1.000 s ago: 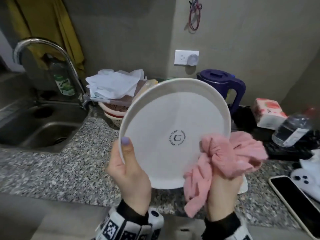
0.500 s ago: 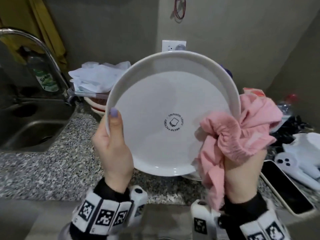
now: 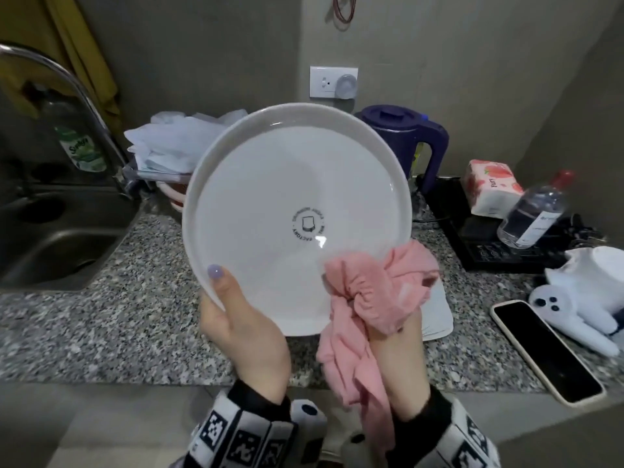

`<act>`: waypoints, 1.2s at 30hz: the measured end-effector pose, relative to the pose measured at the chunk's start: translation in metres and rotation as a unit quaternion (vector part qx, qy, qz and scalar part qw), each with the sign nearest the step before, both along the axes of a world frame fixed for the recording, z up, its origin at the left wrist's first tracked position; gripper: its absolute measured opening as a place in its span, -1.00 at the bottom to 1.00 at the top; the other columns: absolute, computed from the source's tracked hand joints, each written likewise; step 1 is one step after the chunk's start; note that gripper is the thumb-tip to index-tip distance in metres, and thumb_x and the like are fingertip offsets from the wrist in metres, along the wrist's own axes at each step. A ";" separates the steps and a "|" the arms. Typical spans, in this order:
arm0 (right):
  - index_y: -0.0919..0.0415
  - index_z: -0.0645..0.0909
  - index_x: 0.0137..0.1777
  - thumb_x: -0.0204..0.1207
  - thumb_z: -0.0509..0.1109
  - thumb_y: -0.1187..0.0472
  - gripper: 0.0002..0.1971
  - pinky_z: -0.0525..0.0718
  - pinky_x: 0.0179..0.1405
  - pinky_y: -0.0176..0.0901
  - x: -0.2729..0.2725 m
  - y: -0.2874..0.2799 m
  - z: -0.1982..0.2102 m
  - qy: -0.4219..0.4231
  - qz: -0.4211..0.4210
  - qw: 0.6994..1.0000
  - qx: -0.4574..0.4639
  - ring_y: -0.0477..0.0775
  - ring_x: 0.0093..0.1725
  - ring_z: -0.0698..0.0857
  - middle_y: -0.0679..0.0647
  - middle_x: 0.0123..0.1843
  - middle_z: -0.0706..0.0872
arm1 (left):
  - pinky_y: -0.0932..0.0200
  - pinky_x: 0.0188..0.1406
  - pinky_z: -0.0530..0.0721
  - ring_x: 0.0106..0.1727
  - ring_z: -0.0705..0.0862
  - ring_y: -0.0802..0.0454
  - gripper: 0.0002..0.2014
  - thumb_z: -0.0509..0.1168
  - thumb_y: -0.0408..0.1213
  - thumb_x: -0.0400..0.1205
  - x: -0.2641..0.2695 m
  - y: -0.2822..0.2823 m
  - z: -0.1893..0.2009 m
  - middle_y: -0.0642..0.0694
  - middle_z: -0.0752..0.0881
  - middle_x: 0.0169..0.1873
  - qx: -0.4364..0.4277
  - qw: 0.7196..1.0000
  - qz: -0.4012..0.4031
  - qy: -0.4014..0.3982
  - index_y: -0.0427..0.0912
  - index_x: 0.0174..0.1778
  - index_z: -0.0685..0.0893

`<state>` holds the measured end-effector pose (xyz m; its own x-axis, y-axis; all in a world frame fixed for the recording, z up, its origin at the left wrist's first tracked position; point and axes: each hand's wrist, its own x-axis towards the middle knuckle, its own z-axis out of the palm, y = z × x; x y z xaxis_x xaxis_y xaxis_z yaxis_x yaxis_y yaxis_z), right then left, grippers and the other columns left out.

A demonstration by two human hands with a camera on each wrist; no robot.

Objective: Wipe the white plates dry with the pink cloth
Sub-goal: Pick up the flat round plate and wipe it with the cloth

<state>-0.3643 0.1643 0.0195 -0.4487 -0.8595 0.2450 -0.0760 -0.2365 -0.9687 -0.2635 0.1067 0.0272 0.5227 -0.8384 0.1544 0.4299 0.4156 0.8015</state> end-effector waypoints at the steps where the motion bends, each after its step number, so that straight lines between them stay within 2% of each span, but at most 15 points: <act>1: 0.22 0.46 -0.08 0.33 0.39 0.00 -0.67 0.56 -0.24 -0.52 -0.001 0.002 0.001 0.007 0.024 1.000 0.001 -0.38 -0.30 0.63 -0.15 -0.26 0.61 | 0.36 -0.19 0.71 -0.12 0.81 0.22 -0.70 0.03 -0.25 0.80 0.002 -0.002 -0.003 0.16 0.84 -0.21 0.006 1.000 0.005 0.004 -0.30 0.27 0.59; 2: 0.15 0.47 -0.13 0.45 0.42 0.17 -0.84 0.56 -0.25 -0.54 -0.002 0.004 0.000 0.027 0.034 0.999 0.013 -0.39 -0.31 0.64 -0.16 -0.33 0.66 | 0.35 -0.18 0.71 -0.11 0.82 0.21 -0.70 0.04 -0.25 0.80 0.005 -0.002 -0.004 0.19 0.84 -0.21 0.015 1.000 0.007 -0.002 -0.30 0.28 0.60; 4: 0.09 0.48 -0.18 0.57 0.29 0.53 -0.71 0.54 -0.33 -0.61 -0.003 0.008 0.004 0.057 0.071 0.993 0.071 -0.45 -0.35 0.66 -0.17 -0.41 0.71 | 0.33 -0.17 0.72 -0.11 0.82 0.20 -0.72 0.06 -0.24 0.80 0.013 -0.004 -0.007 0.21 0.84 -0.21 0.027 1.000 0.013 -0.004 -0.25 0.22 0.64; 6: 0.09 0.49 -0.21 0.65 0.23 0.34 -0.78 0.50 -0.37 -0.65 -0.016 0.015 0.003 0.121 0.068 0.984 0.107 -0.41 -0.38 0.64 -0.10 -0.35 0.76 | 0.31 -0.17 0.72 -0.11 0.81 0.20 -0.75 0.08 -0.24 0.80 0.026 -0.013 -0.006 0.21 0.84 -0.22 0.027 0.999 0.021 -0.028 -0.17 0.12 0.68; 8: 0.10 0.53 0.06 0.62 0.24 0.03 -0.83 0.55 -0.13 -0.64 -0.039 0.015 0.003 0.163 0.066 0.977 0.118 -0.40 -0.18 0.67 -0.19 -0.02 0.75 | 0.30 -0.17 0.72 -0.11 0.81 0.20 -0.75 0.09 -0.23 0.80 0.040 -0.024 -0.006 0.20 0.84 -0.22 0.040 0.997 0.008 -0.058 -0.15 0.11 0.68; 10: 0.00 0.35 0.36 0.63 0.32 0.16 -0.65 0.61 0.17 -0.42 -0.059 0.012 0.013 0.181 0.051 0.976 0.110 -0.39 0.11 0.65 -0.33 0.22 0.51 | 0.29 -0.18 0.73 -0.12 0.80 0.19 -0.76 0.09 -0.22 0.80 0.048 -0.030 -0.010 0.14 0.82 -0.20 0.058 0.994 0.000 -0.094 -0.12 0.09 0.68; 13: 0.08 0.35 0.31 0.63 0.33 0.12 -0.68 0.72 -0.03 0.01 -0.065 0.007 0.045 0.300 -0.030 0.952 0.056 -0.20 -0.04 0.70 -0.45 0.06 0.59 | 0.19 -0.13 0.77 -0.05 0.80 0.09 -0.75 0.11 -0.17 0.79 0.045 -0.023 -0.020 0.12 0.80 -0.12 0.070 0.985 -0.019 -0.154 -0.07 0.07 0.71; 15: -0.01 0.35 0.31 0.60 0.23 0.00 -0.68 0.65 -0.19 0.08 -0.053 0.001 0.066 0.418 -0.061 0.905 0.045 0.07 -0.11 0.71 -0.19 0.03 0.69 | 0.15 -0.16 0.75 -0.10 0.80 0.10 -0.76 0.15 -0.10 0.77 0.038 -0.014 -0.027 0.16 0.82 -0.22 0.069 0.980 -0.052 -0.180 0.06 -0.05 0.73; 17: 0.01 0.31 0.39 0.55 0.24 0.11 -0.59 0.53 -0.22 0.07 -0.038 -0.010 0.072 0.545 -0.041 0.830 0.109 0.29 -0.01 0.67 0.09 0.11 0.64 | 0.22 -0.24 0.69 -0.23 0.75 0.21 -0.76 0.18 -0.07 0.75 0.031 -0.006 -0.028 0.18 0.81 -0.31 0.064 0.974 -0.079 -0.205 0.04 -0.12 0.72; 20: 0.05 0.20 0.45 0.51 0.24 0.15 -0.48 0.30 -0.23 0.00 -0.018 -0.017 0.054 0.639 -0.004 0.740 0.212 0.32 0.16 0.59 0.19 0.20 0.52 | 0.37 -0.37 0.64 -0.35 0.72 0.30 -0.77 0.18 -0.15 0.73 0.024 0.000 -0.028 0.20 0.81 -0.35 0.065 0.970 -0.105 -0.210 -0.03 -0.12 0.73; 22: 0.06 0.11 0.45 0.52 0.27 0.06 -0.44 0.34 -0.17 -0.03 -0.012 -0.013 0.043 0.623 0.028 0.746 0.234 0.28 0.26 0.48 0.19 0.30 0.35 | 0.40 -0.35 0.66 -0.34 0.72 0.32 -0.77 0.17 -0.20 0.73 0.024 0.000 -0.028 0.15 0.81 -0.36 0.062 0.969 -0.108 -0.211 0.01 -0.13 0.72; 26: -0.01 -0.34 0.61 0.45 0.39 -0.21 0.04 0.45 0.35 0.11 -0.003 -0.003 0.022 0.515 0.108 0.807 0.269 0.24 0.53 0.09 0.17 0.52 -0.10 | 0.55 -0.42 0.53 -0.44 0.64 0.45 -0.77 0.17 -0.32 0.74 0.026 -0.005 -0.038 0.28 0.74 -0.50 0.086 0.963 -0.110 -0.228 -0.16 -0.18 0.68; 28: -0.16 -0.49 0.55 0.48 0.36 -0.22 0.04 0.49 0.28 0.08 0.002 -0.006 0.015 0.506 0.073 0.821 0.254 0.23 0.56 0.14 0.16 0.53 -0.03 | 0.43 -0.47 0.55 -0.50 0.60 0.36 -0.72 0.19 -0.26 0.73 0.024 -0.005 -0.041 0.21 0.75 -0.52 0.098 0.964 -0.129 -0.213 -0.18 -0.27 0.68; 31: -0.32 -0.37 0.53 0.51 0.33 -0.15 -0.09 0.55 0.20 0.11 0.001 -0.008 0.011 0.491 0.062 0.832 0.250 0.29 0.46 0.33 0.12 0.48 0.07 | 0.23 -0.39 0.59 -0.42 0.65 0.17 -0.69 0.20 -0.22 0.72 0.023 -0.004 -0.049 0.13 0.76 -0.51 0.114 0.962 -0.151 -0.195 -0.12 -0.33 0.69; 36: -0.20 -0.46 0.57 -0.02 0.57 -0.41 0.42 0.11 0.58 0.11 -0.014 -0.003 0.019 0.373 0.175 0.832 0.372 0.25 0.60 0.00 0.10 0.53 -0.11 | -0.08 -0.14 0.58 -0.26 0.65 -0.14 -0.63 0.33 -0.22 0.67 0.030 -0.009 -0.074 -0.07 0.75 -0.52 0.197 0.940 -0.227 -0.162 -0.19 -0.48 0.76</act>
<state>-0.3783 0.1611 0.0386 -0.1007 -0.9437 -0.3152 -0.7735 0.2736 -0.5718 -0.2336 0.0975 -0.0464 0.0752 -0.9893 -0.1251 0.1972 -0.1082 0.9744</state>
